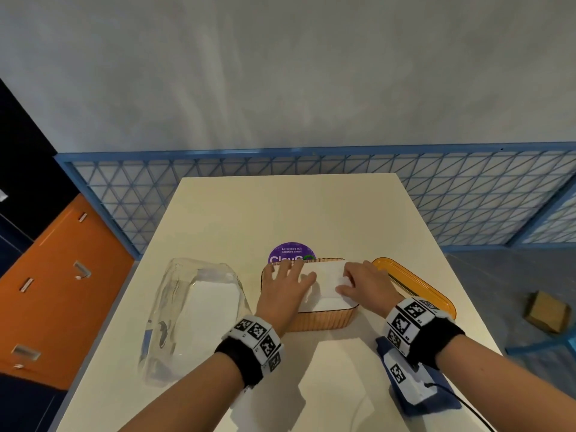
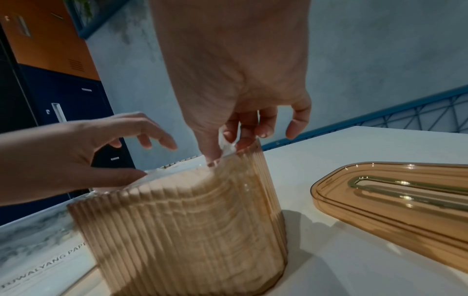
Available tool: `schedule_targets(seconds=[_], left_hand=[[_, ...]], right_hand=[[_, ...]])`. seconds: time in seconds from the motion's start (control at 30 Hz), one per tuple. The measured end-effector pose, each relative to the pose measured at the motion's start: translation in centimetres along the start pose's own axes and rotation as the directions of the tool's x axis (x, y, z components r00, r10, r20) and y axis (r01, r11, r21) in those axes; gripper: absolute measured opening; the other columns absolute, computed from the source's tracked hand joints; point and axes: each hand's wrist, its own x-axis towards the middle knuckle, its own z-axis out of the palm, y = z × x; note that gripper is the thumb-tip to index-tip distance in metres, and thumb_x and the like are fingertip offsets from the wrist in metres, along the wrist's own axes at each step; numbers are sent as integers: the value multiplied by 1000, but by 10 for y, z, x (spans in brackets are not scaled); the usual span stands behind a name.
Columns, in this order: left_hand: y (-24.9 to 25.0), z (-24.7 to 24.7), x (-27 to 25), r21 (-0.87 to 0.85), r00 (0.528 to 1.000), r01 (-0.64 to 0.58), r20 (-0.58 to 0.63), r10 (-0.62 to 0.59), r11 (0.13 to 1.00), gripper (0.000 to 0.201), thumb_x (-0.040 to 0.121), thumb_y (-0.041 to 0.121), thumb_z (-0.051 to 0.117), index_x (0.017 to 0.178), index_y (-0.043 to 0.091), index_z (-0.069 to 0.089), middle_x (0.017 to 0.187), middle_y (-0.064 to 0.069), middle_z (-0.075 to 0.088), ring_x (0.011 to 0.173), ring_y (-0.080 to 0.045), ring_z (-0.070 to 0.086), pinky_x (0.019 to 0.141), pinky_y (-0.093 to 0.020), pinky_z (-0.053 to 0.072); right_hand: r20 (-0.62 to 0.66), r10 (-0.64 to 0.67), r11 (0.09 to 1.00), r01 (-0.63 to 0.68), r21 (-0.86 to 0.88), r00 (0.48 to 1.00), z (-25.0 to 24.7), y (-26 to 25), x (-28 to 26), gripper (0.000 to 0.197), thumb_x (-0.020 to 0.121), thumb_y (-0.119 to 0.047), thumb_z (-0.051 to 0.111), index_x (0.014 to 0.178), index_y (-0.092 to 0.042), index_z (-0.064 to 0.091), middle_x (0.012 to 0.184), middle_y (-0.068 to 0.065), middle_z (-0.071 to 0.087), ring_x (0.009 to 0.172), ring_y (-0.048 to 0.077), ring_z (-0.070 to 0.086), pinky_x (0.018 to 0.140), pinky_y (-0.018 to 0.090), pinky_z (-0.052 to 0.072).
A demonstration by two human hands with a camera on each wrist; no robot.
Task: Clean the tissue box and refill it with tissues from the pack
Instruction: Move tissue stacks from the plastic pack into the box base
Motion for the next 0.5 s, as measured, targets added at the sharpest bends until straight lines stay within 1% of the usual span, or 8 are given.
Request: schedule_targets(seconds=[0.03,0.07,0.13,0.17,0.23,0.27,0.37,0.5], left_hand=[[5,0,-1,6,999,-39,-14,39,999,58,37,13,90,90,23,70,106,-6,68,92,-25,66,72,-40,54],[11,-2,-2,-32,997,-76,13,77,997,50,51,9,85,98,17,68,113,-9,64,99,-27,62,75,-38,52],[22,4,-5,-70,998,-49,42,52,996,37,82,-1,57,118,6,55,125,-14,49,112,-30,49,85,-37,44],[26,8,-6,-94,999,-26,31,29,995,35,86,-2,51,120,6,53,123,-13,48,111,-29,49,85,-36,44],[31,11,-12,-150,1000,21,-3,-22,988,34,88,7,56,122,11,53,118,-10,52,107,-27,52,83,-36,48],[34,14,-13,-182,999,31,23,-27,983,36,92,14,51,128,13,49,124,-11,49,113,-28,49,88,-38,48],[38,13,-17,-229,982,90,183,-48,969,43,101,31,28,142,19,31,149,-12,28,138,-32,25,106,-50,35],[42,13,-17,-279,962,170,255,-98,945,48,102,39,18,148,26,20,159,-7,9,147,-30,5,115,-56,18]], right_hand=[[-15,3,1000,-3,-7,1000,2,-1,-1,19,89,-38,56,94,-21,49,100,-1,56,104,20,49,84,37,38],[-31,-1,1000,0,-15,1000,4,-1,-2,21,89,-37,56,97,-19,50,105,0,56,105,20,48,83,36,38],[-79,0,1000,1,3,997,9,-1,-5,26,88,-36,58,104,-17,52,111,2,53,107,20,47,82,34,38],[-109,14,999,-9,41,994,12,0,-6,28,87,-34,60,107,-16,51,112,2,52,106,20,47,82,33,38],[-158,54,990,-33,134,986,16,1,-8,32,84,-31,64,109,-16,49,114,2,49,106,20,47,82,32,39],[-165,73,984,-44,172,984,17,2,-9,34,84,-31,65,110,-15,49,115,3,48,107,20,48,82,31,40],[-158,99,972,-62,226,982,19,4,-10,39,85,-29,65,115,-13,47,119,5,46,110,22,48,82,32,42],[-145,89,950,-40,311,985,18,20,-14,42,86,-28,63,122,-12,46,121,8,46,112,23,47,89,35,43]])
